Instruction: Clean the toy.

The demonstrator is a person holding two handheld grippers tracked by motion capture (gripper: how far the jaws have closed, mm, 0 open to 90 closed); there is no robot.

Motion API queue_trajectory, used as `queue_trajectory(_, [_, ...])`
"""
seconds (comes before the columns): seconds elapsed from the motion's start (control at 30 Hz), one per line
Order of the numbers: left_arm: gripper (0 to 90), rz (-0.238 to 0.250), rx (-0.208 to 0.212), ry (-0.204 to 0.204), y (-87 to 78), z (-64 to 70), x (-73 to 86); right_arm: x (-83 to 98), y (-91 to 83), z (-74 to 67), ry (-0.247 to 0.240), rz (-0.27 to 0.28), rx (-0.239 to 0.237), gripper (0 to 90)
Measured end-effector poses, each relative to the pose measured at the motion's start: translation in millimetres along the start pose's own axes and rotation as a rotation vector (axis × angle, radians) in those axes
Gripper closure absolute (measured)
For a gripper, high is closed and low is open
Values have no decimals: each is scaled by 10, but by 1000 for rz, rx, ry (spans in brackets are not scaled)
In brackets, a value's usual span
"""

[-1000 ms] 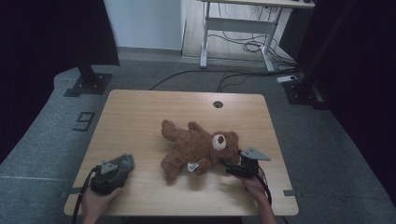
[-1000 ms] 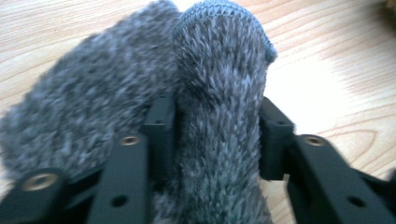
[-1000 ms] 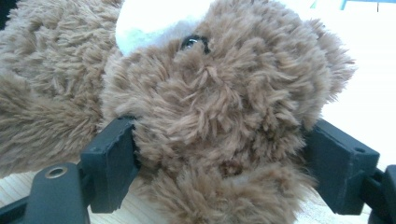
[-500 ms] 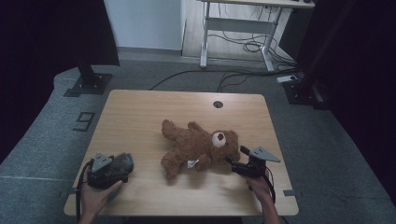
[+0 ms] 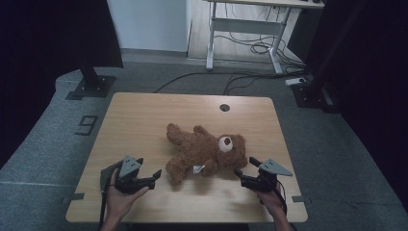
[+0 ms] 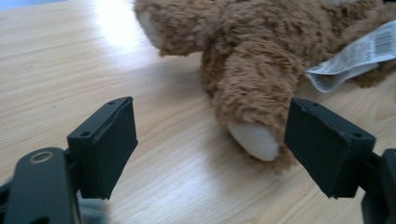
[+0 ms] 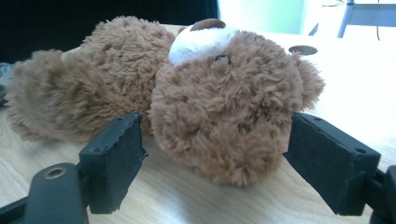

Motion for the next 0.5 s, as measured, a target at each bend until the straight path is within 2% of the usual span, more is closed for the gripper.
queue_trajectory(0.13, [186, -3, 22, 16, 1, 113, 53, 33, -95, -36, 0, 10, -4, 182])
queue_trajectory(0.2, [192, -2, 26, 8, -4, 136, 100, 80, -133, -67, -8, 4, -5, 182])
queue_trajectory(0.37, [196, -28, 56, 16, -19, 179, 239, 229, -235, -125, -11, -14, -8, 184])
queue_trajectory(0.5, [204, -28, 58, 2, -56, 198, 320, 345, -312, -182, -4, -25, -4, 193])
Point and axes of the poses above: each handheld gripper's, and its own axes: y roughly forward along the jaws, x roughly out of its underside, z roughly to its right, the point moved 4 cm from there along y, roughly forward along the jaws, and after that the axes turned 1 degree about -x, right-handed, at the moved point
